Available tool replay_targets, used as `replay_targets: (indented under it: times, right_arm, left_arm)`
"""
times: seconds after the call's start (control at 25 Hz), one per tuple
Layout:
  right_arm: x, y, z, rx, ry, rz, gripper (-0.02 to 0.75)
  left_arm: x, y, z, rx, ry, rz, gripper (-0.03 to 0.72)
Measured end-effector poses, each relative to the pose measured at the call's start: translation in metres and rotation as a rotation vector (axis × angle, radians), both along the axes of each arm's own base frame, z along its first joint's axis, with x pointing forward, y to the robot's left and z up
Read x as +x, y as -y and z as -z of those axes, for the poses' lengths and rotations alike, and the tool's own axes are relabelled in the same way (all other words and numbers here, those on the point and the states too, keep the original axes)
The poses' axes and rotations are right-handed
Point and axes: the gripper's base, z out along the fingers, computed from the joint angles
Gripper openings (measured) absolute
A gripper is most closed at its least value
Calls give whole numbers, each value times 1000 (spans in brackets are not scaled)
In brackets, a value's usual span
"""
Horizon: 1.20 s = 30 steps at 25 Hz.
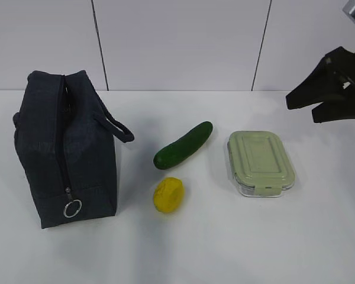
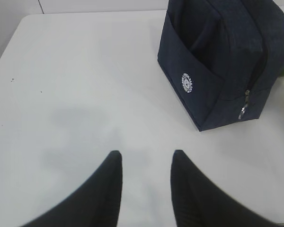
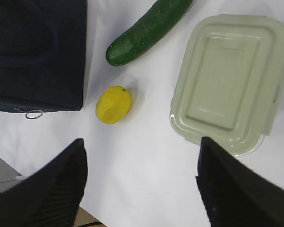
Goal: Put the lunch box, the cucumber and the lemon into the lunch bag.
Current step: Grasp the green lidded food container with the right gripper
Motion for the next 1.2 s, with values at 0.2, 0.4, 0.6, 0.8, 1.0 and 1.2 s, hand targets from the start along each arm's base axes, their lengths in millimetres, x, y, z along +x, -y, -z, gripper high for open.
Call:
replay_targets:
  times: [0.2,0.4,0.6,0.8,1.0,1.2]
  right_arm:
    - [13,25,18,67,4,14,563]
    - [27,44,41,159,8,37,563]
    - [41,49,71,184,-5,39,563]
    - [52,53,94,185,8,59,563]
    - [60,63,117,207,2,106,563]
    - [63,78,143,259,-25,137,563]
  left_arm:
    - [0,0,0,0,0,0,240]
    - [0,0,0,0,0,0,240]
    - [0,0,0,0,0,0,240]
    - [0,0,0,0,0,0,240]
    - [0,0,0,0,0,0,240]
    - [0,0,0,0,0,0,240]
